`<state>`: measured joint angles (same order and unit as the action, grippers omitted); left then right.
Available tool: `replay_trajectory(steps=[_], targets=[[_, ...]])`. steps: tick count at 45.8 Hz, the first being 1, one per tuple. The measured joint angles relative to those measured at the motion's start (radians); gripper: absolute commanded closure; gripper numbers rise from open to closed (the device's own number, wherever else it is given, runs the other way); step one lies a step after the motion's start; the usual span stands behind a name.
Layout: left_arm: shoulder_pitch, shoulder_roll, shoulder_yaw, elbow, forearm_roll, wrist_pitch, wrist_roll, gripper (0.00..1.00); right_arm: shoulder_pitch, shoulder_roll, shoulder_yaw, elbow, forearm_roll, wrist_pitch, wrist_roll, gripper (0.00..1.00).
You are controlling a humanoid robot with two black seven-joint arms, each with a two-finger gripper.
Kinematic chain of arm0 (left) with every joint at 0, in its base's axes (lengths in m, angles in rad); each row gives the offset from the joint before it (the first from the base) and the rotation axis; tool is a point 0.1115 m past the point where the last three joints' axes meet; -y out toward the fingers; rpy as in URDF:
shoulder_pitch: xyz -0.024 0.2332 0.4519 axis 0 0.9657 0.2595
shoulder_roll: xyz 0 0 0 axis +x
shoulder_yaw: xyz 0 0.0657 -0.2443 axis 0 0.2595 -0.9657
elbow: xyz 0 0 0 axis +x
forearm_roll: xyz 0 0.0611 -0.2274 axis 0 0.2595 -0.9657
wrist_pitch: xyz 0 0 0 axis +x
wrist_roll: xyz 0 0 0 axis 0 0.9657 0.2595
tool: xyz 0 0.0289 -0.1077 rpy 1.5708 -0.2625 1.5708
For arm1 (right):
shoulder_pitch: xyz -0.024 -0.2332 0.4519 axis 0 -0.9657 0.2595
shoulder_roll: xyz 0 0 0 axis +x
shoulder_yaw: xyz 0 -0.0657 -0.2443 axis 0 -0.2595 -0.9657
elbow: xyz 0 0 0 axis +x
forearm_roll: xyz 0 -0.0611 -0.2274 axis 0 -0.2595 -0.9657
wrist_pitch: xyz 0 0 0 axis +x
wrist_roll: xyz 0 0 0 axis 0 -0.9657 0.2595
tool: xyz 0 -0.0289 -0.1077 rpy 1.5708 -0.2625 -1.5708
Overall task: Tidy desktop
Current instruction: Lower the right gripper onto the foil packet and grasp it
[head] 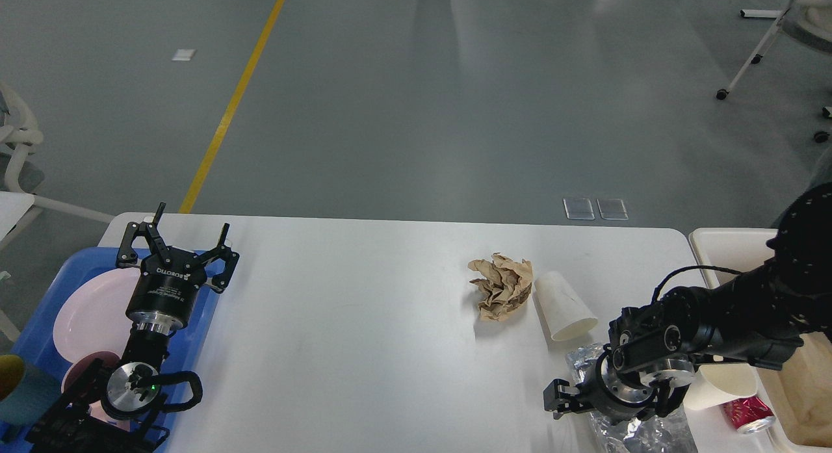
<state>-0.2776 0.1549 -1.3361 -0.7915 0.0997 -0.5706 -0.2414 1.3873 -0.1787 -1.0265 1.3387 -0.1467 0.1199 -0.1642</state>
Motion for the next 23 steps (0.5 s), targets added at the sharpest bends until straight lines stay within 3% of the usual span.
replay_trajectory(steps=[4, 11, 15, 23], targets=[[0.000, 0.000, 0.000, 0.000, 0.000, 0.000, 0.000, 0.04, -0.003, 0.002, 0.000, -0.007, 0.000, -0.003, 0.000, 0.23], [0.000, 0.000, 0.000, 0.000, 0.000, 0.000, 0.000, 0.04, -0.024, 0.005, 0.000, -0.013, 0.001, -0.025, 0.000, 0.40], [0.000, 0.000, 0.000, 0.000, 0.000, 0.000, 0.000, 0.04, -0.040, 0.007, -0.001, -0.036, 0.003, -0.035, 0.000, 0.42], [0.000, 0.000, 0.000, 0.000, 0.000, 0.000, 0.001, 0.04, -0.065, 0.018, -0.007, -0.073, 0.012, -0.041, 0.000, 0.64]])
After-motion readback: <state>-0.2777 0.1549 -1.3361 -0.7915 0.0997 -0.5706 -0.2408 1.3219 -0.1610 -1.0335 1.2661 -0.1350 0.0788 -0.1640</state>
